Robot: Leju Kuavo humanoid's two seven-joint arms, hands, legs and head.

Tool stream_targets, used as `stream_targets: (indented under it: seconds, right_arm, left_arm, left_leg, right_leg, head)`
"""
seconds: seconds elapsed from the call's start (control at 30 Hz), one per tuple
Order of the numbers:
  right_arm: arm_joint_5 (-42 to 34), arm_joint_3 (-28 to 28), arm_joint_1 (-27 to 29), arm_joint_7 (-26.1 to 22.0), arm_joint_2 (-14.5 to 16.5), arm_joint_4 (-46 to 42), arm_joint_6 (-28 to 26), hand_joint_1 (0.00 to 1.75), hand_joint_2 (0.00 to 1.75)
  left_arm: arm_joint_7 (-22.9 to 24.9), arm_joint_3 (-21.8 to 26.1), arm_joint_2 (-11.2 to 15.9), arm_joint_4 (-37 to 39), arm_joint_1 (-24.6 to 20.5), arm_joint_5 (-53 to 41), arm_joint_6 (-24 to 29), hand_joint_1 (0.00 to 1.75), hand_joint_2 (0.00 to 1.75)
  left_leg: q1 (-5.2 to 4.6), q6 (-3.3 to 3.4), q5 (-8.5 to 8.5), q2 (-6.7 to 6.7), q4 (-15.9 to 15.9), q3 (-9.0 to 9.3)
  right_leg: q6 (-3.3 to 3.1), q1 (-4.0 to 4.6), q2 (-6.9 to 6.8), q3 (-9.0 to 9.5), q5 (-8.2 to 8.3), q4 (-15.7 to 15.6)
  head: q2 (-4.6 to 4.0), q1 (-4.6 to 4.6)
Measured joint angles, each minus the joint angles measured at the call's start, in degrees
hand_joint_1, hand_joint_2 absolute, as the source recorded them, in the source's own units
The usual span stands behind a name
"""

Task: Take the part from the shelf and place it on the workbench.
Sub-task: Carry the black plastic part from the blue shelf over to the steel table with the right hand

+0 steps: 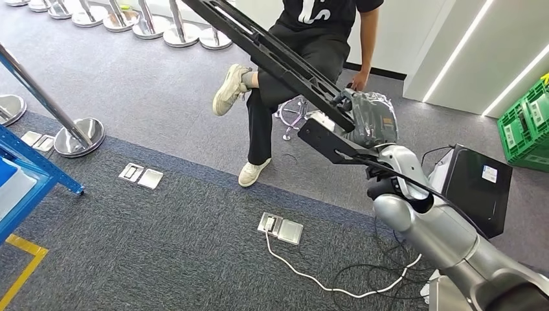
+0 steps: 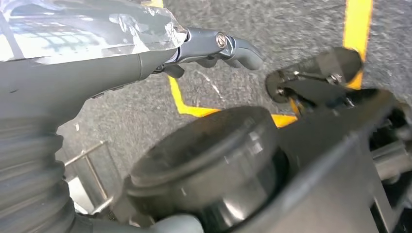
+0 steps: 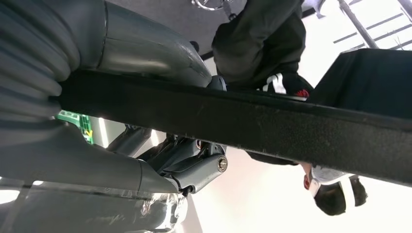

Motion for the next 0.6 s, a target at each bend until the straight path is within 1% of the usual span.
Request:
stream_targets:
  seconds: [0.03, 0.07, 0.1, 0.13, 0.17, 0.2, 0.23, 0.27, 0.3, 0.33, 0.37, 0.4, 0.43, 0.47, 0.5, 0.53, 0.57, 0.6]
  right_arm:
    - [0.0, 0.0, 0.0, 0.0, 0.0, 0.0, 0.0, 1.75, 1.75]
    - [0.0, 0.0, -0.1, 0.0, 0.0, 0.0, 0.0, 1.75, 1.75]
    - [0.0, 0.0, -0.1, -0.1, 0.0, 0.0, 0.0, 1.75, 1.75]
    - [0.0, 0.0, -0.1, -0.1, 0.0, 0.0, 0.0, 1.75, 1.75]
    - [0.0, 0.0, -0.1, 0.0, 0.0, 0.0, 0.0, 1.75, 1.75]
    - [0.0, 0.0, 0.0, 0.0, 0.0, 0.1, 0.0, 1.75, 1.75]
    - [0.0, 0.0, 0.0, 0.0, 0.0, 0.1, 0.0, 1.75, 1.75]
    - [0.0, 0.0, 0.0, 0.0, 0.0, 0.2, 0.0, 1.75, 1.75]
    - [0.1, 0.0, 0.0, 0.0, 0.0, 0.2, 0.0, 1.75, 1.75]
    - [0.1, 0.0, 0.0, 0.0, 0.0, 0.2, 0.0, 1.75, 1.75]
    - [0.2, -0.1, 0.0, 0.0, 0.0, 0.2, 0.0, 1.75, 1.75]
    - [0.3, -0.1, 0.0, 0.0, 0.0, 0.2, 0.0, 1.75, 1.75]
    - [0.3, -0.1, 0.0, 0.0, 0.0, 0.2, 0.0, 1.75, 1.75]
    - [0.3, -0.2, 0.0, 0.1, 0.0, 0.2, 0.0, 1.75, 1.75]
    - [0.4, -0.2, 0.1, 0.1, 0.0, 0.2, -0.1, 1.75, 1.75]
    - [0.4, -0.2, 0.1, 0.1, 0.0, 0.2, 0.0, 1.75, 1.75]
    - [0.5, -0.3, 0.0, 0.1, 0.0, 0.2, 0.0, 1.75, 1.75]
    - [0.5, -0.3, 0.0, 0.1, 0.0, 0.2, 0.0, 1.75, 1.75]
  left_arm:
    - [0.0, 0.0, 0.0, 0.0, 0.0, 0.0, -0.1, 0.0, 1.75]
    - [0.0, 0.0, 0.0, 0.0, 0.0, 0.0, -0.2, 0.0, 1.75]
    - [0.0, 0.0, 0.0, 0.0, 0.0, 0.0, -0.3, 0.0, 1.75]
    - [0.0, 0.0, 0.0, 0.0, 0.0, 0.0, -0.3, 0.0, 1.75]
    - [0.0, 0.0, 0.0, 0.0, 0.0, 0.0, -0.3, 0.0, 1.75]
    - [0.0, 0.0, 0.0, 0.0, 0.0, 0.0, -0.4, 0.0, 1.75]
    - [0.0, 0.0, 0.0, 0.0, 0.0, 0.0, -0.4, 0.0, 1.75]
    - [0.0, 0.0, 0.0, 0.0, 0.0, 0.0, -0.4, 0.0, 1.75]
    - [0.0, 0.0, 0.0, 0.0, 0.0, 0.0, -0.4, 0.0, 1.75]
    - [0.0, 0.0, 0.0, 0.0, 0.0, 0.0, -0.4, 0.0, 1.75]
    - [0.0, 0.0, 0.0, 0.0, 0.0, -0.1, -0.4, 0.0, 1.75]
    - [0.0, 0.0, 0.0, 0.0, -0.1, -0.1, -0.4, 0.0, 1.75]
    - [0.0, 0.0, 0.0, 0.0, 0.0, -0.2, -0.4, 0.0, 1.75]
    - [0.0, 0.0, 0.0, 0.0, 0.0, -0.2, -0.4, 0.0, 1.75]
    - [0.0, 0.0, 0.0, 0.0, 0.0, -0.2, -0.4, 0.0, 1.75]
    - [0.0, 0.0, 0.0, 0.0, -0.1, -0.3, -0.4, 0.0, 1.75]
    - [0.0, 0.0, 0.0, 0.0, -0.1, -0.4, -0.4, 0.0, 1.75]
    - [0.0, 0.0, 0.0, 0.0, -0.1, -0.4, -0.5, 0.0, 1.75]
  left_leg:
    - [0.1, 0.3, 0.2, 0.3, -0.3, 0.14]
    - [0.24, 0.61, 0.39, 0.62, -0.7, 0.28]
    - [0.32, 0.85, 0.53, 0.91, -0.9, 0.39]
    - [0.28, 0.98, 0.56, 1.16, -1.0, 0.41]
    - [0.26, 1.05, 0.54, 1.44, -1.0, 0.4]
    - [0.24, 1.06, 0.51, 1.73, -0.9, 0.4]
    - [0.23, 1.04, 0.46, 2.02, -0.9, 0.41]
    - [0.26, 0.96, 0.37, 2.33, -0.8, 0.45]
    - [0.29, 0.82, 0.2, 2.61, -0.6, 0.52]
    - [0.29, 0.62, 0.0, 2.87, -0.5, 0.59]
    - [0.2, 0.36, -0.22, 3.1, -0.3, 0.61]
    - [0.08, 0.09, -0.38, 3.29, -0.1, 0.62]
    - [-0.05, -0.18, -0.47, 3.49, 0.0, 0.63]
    - [-0.11, -0.47, -0.51, 3.73, 0.0, 0.68]
    - [-0.07, -0.78, -0.63, 3.92, -0.1, 0.75]
    - [0.0, -1.11, -1.06, 3.8, 0.3, 0.76]
    - [0.08, -1.41, -2.0, 3.44, 1.6, 0.39]
    - [0.14, -1.65, -3.57, 2.9, 4.0, -0.54]
  right_leg:
    - [0.34, 0.0, -0.37, -0.16, -0.33, 0.4]
    - [0.65, 0.02, -1.01, -0.74, -1.25, 1.7]
    - [0.93, 0.0, -1.81, -1.83, -2.7, 4.2]
    - [1.18, -0.07, -2.48, -3.41, -4.43, 7.7]
    - [1.38, -0.19, -2.8, -5.21, -6.03, 11.5]
    - [1.54, -0.31, -2.94, -6.6, -6.87, 14.4]
    - [1.66, -0.41, -3.02, -7.19, -6.73, 15.6]
    - [1.72, -0.49, -3.15, -6.6, -5.46, 14.3]
    - [1.73, -0.53, -3.49, -4.88, -3.39, 10.8]
    - [1.69, -0.48, -4.14, -2.85, -1.77, 6.7]
    - [1.48, -0.32, -4.63, -1.14, -0.56, 3.2]
    - [1.2, -0.16, -4.94, -0.11, -0.08, 0.9]
    - [0.88, 0.0, -4.96, 0.13, -0.28, 0.3]
    - [0.48, 0.13, -4.56, 0.06, -0.24, 0.2]
    - [0.13, 0.08, -4.22, 0.07, -0.18, 0.1]
    - [-0.2, 0.02, -3.94, 0.12, -0.09, 0.0]
    - [-0.55, -0.06, -3.71, 0.18, 0.0, -0.2]
    - [-0.85, -0.17, -3.52, 0.25, 0.07, -0.3]
  head:
    - [0.0, 0.07]
    - [0.0, 0.32]
    - [0.0, 0.64]
    - [0.0, 1.09]
    - [0.0, 1.49]
    - [0.0, 1.75]
    - [0.0, 2.0]
    - [0.0, 2.22]
    - [0.0, 2.44]
    - [0.0, 2.65]
    - [0.0, 2.86]
    - [0.0, 2.96]
    - [0.0, 2.89]
    - [0.0, 2.73]
    - [0.0, 2.56]
    - [0.0, 2.39]
    - [0.0, 2.16]
    - [0.0, 1.85]
